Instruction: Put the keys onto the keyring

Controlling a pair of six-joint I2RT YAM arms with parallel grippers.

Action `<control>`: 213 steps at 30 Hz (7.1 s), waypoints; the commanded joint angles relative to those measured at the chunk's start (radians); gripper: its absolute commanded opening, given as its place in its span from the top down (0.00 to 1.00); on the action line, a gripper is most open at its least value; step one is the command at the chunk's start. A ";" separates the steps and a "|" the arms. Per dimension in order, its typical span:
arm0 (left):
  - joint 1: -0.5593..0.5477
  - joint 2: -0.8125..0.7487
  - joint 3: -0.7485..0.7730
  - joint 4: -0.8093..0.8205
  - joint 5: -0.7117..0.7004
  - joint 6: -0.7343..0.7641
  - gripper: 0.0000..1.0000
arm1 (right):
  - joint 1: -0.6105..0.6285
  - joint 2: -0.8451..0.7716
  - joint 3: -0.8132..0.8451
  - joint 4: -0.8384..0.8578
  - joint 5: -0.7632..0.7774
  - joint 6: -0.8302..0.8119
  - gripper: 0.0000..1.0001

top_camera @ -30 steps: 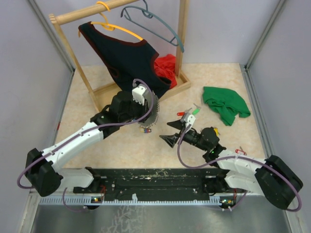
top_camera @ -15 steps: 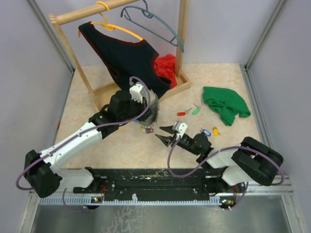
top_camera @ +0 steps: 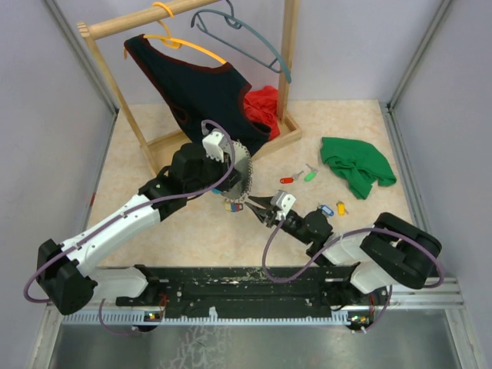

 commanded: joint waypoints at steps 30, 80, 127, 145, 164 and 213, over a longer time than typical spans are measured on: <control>-0.010 -0.027 -0.005 0.061 0.025 -0.014 1.00 | 0.020 0.057 0.061 0.067 0.055 -0.002 0.89; -0.011 -0.072 -0.181 0.204 -0.056 -0.134 1.00 | 0.020 -0.044 0.004 -0.171 0.003 0.049 0.85; -0.062 -0.057 -0.131 0.174 -0.136 -0.144 1.00 | 0.083 0.137 0.033 0.092 0.139 0.082 0.81; -0.064 -0.059 -0.132 0.175 -0.145 -0.145 1.00 | 0.103 0.165 0.035 0.108 0.169 0.052 0.88; -0.068 -0.052 -0.132 0.168 -0.149 -0.150 1.00 | 0.123 0.202 0.041 0.148 0.219 0.017 0.87; -0.072 -0.065 -0.141 0.157 -0.162 -0.177 1.00 | 0.145 0.234 0.072 0.168 0.265 -0.022 0.89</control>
